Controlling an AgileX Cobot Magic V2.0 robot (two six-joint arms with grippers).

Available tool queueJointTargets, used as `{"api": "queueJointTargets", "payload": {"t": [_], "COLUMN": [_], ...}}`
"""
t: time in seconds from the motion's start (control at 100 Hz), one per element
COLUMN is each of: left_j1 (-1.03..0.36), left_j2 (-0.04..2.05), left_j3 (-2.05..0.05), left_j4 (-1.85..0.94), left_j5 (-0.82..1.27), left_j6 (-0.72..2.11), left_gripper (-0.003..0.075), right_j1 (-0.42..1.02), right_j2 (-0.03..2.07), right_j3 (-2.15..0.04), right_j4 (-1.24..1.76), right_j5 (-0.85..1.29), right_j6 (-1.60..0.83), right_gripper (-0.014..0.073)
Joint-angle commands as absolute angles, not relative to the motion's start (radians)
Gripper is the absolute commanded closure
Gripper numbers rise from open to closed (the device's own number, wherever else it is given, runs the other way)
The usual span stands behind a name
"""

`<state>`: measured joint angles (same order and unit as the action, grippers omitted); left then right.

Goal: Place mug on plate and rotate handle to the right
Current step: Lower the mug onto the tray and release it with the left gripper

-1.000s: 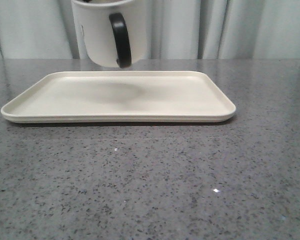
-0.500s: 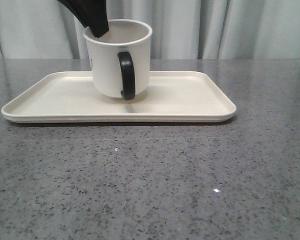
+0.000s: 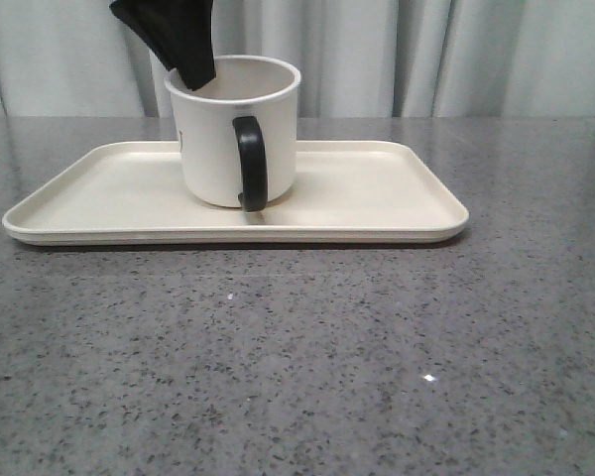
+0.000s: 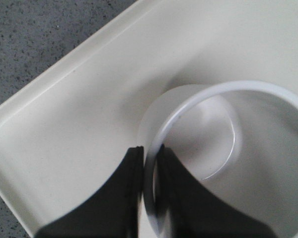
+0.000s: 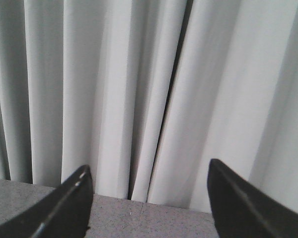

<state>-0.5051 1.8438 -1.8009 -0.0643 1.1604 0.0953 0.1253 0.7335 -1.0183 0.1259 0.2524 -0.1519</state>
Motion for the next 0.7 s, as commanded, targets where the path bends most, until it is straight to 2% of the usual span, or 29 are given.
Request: {"api": "queueJointTargets", "payload": {"t": [0.0, 0.14, 0.41, 0.69], "left_j1": [-0.511, -0.511, -0.511, -0.509], "left_j2": [1.798, 1.798, 1.796, 1.795], "left_j3": [-1.834, -1.834, -1.834, -1.943], "left_j4": [-0.077, -0.08, -0.084, -0.047], "left_j5": [1.129, 1.129, 1.125, 1.164], "left_j6": [0.091, 0.091, 0.091, 0.091], "left_gripper": [0.0739, 0.0699, 0.0434, 0.0418], "right_j1": [0.126, 0.126, 0.126, 0.126], "right_j2": [0.734, 0.734, 0.734, 0.734], "right_j3": [-1.05, -1.05, -1.05, -1.05], "right_j4": [0.121, 0.121, 0.121, 0.121], "right_j5": [0.18, 0.182, 0.197, 0.227], "right_j6": [-0.159, -0.159, -0.159, -0.159], "right_gripper": [0.0096, 0.0096, 0.0096, 0.0096]}}
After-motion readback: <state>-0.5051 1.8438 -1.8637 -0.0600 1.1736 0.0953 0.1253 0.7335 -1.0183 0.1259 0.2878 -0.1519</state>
